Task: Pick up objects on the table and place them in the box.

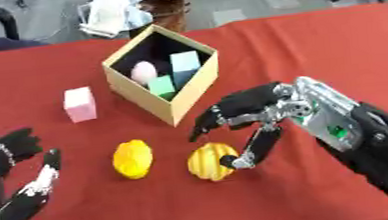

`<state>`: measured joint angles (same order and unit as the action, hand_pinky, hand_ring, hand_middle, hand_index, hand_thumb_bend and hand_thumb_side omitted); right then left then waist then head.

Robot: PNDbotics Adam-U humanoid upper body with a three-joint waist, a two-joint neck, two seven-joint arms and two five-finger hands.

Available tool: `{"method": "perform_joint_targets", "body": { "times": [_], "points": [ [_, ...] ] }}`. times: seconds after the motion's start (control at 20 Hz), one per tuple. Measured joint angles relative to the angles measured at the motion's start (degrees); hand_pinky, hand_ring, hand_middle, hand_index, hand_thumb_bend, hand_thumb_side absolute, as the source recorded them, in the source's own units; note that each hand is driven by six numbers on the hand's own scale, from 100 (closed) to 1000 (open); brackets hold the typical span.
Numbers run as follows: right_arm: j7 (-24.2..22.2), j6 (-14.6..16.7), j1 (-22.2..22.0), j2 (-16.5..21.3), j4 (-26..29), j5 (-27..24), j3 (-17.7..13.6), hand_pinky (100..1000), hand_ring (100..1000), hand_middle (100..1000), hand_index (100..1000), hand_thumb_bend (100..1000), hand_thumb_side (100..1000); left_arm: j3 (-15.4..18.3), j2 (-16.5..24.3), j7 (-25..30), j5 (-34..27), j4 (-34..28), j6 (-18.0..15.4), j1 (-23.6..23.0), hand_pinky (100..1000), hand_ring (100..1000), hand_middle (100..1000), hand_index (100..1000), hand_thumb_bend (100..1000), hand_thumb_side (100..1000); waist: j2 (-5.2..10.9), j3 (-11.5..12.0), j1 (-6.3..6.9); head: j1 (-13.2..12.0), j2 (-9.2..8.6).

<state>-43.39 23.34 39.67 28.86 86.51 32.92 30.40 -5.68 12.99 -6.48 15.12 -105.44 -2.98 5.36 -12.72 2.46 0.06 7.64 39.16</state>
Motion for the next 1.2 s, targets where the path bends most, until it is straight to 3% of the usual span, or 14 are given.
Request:
{"method": "perform_joint_targets", "body": {
  "times": [0.6,0.8,0.85,1.05,1.2],
  "points": [
    [0.98,0.99,-0.86,-1.89,-3.65,1.4,-0.03,814,789,802,769,150,296,0.0,0.0,0.1,0.0,0.03,-0.1,0.0,751,659,638,805,390,426,0.0,0.33,0.0,0.48,-0.23],
    [1.54,1.55,-0.89,-1.89,-3.78,1.77,-0.63,809,781,768,625,100,199,0.0,-0.01,0.11,0.0,0.07,-0.12,0.0,751,659,637,805,390,426,0.0,0.33,0.0,0.48,-0.24],
    [1.72,1.73,-0.89,-1.88,-3.77,1.85,-0.93,809,779,758,541,100,168,0.0,-0.01,0.11,0.0,0.1,-0.12,0.0,751,659,637,805,391,426,0.0,0.33,0.0,0.48,-0.24],
    [2.41,2.39,-0.87,-1.63,-3.77,2.91,-1.85,803,771,730,437,100,135,0.0,-0.01,0.11,0.0,0.17,-0.12,0.0,752,659,637,806,390,426,0.0,0.3,0.0,0.48,-0.24],
    [3.1,2.64,-0.8,-1.11,-3.75,3.57,-2.55,804,767,713,417,100,112,0.0,-0.01,0.11,0.0,0.17,-0.12,0.0,752,659,637,806,391,426,0.0,0.22,0.0,0.48,-0.25]
  ]
}}
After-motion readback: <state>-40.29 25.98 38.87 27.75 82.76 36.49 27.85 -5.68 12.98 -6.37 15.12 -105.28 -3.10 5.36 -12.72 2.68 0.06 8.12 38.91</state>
